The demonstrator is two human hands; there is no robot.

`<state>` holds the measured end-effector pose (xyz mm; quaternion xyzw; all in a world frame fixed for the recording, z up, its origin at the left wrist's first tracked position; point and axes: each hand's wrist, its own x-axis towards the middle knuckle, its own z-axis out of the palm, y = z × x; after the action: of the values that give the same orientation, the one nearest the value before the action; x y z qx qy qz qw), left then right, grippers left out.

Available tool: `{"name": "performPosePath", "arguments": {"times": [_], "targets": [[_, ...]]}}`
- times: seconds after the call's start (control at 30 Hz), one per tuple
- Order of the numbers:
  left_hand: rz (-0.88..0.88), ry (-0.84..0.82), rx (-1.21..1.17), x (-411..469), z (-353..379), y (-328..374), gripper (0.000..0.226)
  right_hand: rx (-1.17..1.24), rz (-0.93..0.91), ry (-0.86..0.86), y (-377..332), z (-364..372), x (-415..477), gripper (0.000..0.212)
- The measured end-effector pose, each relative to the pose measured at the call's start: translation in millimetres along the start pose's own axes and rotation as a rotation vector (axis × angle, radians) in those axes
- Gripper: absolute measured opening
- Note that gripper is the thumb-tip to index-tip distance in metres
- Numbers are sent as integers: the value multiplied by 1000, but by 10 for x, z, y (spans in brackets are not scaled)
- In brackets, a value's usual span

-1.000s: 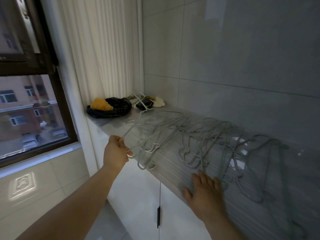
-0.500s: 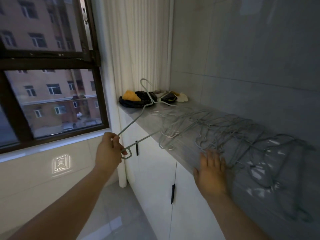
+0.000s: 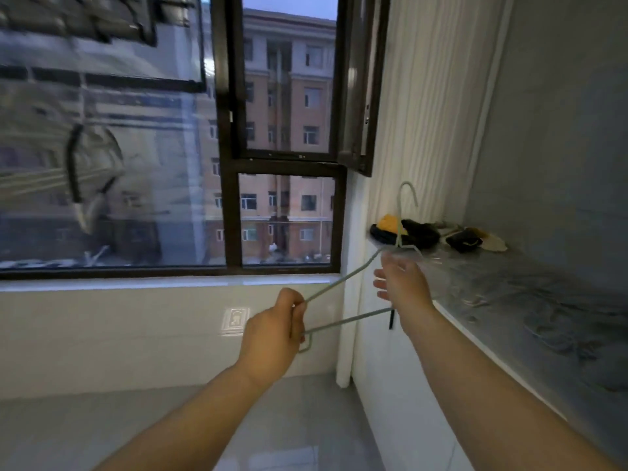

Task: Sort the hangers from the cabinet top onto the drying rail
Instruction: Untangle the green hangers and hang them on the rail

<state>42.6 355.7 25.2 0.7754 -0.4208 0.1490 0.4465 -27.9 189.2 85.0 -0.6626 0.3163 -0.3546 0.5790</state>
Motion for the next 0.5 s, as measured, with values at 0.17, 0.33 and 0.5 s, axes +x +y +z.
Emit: {"name": "performPosePath", "arguments": {"times": [0.17,0.33,0.5], "targets": [[118,-3,344,-986,-987,-169,27,119,148,-154,-108,710,-850,48],[-63,-27,423,-1847,-1967,-213,86,-14,179,-344,-112,1437,-1698,41],[-302,-41,517,-2470,-2870,-377,127,-7,261,-634,-174,2078,-2418,21]]}}
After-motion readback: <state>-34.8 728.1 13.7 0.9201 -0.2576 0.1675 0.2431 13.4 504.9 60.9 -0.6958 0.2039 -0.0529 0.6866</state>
